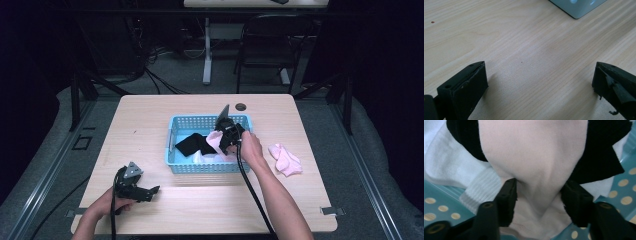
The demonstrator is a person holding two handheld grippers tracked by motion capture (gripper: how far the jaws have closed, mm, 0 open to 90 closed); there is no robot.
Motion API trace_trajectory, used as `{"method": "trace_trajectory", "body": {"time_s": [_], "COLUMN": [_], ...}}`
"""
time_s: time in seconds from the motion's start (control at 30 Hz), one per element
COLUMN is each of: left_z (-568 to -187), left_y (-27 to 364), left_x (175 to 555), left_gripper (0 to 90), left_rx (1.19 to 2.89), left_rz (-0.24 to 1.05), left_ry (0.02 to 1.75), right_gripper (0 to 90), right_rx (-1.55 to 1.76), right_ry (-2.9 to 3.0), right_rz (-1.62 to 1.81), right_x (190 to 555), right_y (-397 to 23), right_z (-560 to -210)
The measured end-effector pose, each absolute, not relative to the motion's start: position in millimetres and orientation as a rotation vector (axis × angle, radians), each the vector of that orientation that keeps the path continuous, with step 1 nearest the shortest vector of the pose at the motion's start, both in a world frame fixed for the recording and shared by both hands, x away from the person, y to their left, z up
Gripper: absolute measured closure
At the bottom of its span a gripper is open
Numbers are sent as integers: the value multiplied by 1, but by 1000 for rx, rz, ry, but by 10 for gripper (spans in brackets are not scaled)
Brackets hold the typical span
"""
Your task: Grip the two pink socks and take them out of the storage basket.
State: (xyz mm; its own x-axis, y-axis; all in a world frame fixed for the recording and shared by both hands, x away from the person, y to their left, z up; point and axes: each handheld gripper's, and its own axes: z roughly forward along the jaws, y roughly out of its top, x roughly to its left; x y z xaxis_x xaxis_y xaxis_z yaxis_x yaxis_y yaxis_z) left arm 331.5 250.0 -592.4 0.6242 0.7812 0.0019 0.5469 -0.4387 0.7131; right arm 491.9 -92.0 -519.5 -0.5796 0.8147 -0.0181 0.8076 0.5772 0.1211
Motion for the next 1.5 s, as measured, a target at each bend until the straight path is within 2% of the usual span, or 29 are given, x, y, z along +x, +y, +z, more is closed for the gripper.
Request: {"method": "trace_trajectory", "body": {"time_s": [0.07, 0.1, 0.2, 0.4, 0.97, 1.5], "left_z": [-592, -592, -592, -592, -592, -592], "left_y": [250, 250, 250, 250, 250, 250], "left_x": [331, 331, 331, 331, 331, 331], "left_gripper": [0, 0, 0, 0, 0, 0], "left_rx": [2155, 2155, 2155, 2155, 2156, 2156], "left_rz": [436, 436, 437, 437, 436, 436], "left_ry": [1036, 1036, 1036, 1036, 1036, 1035], "right_gripper": [635, 635, 748, 843, 851, 851], "right_rx": [1398, 1398, 1409, 1371, 1383, 1305], "right_ry": [2725, 2725, 2719, 2738, 2742, 2726], "right_rz": [168, 168, 204, 219, 352, 403], "right_x": [490, 490, 488, 485, 477, 463], "right_y": [-93, -93, -97, -101, -110, -115], "right_z": [-516, -516, -513, -502, -466, -412]}}
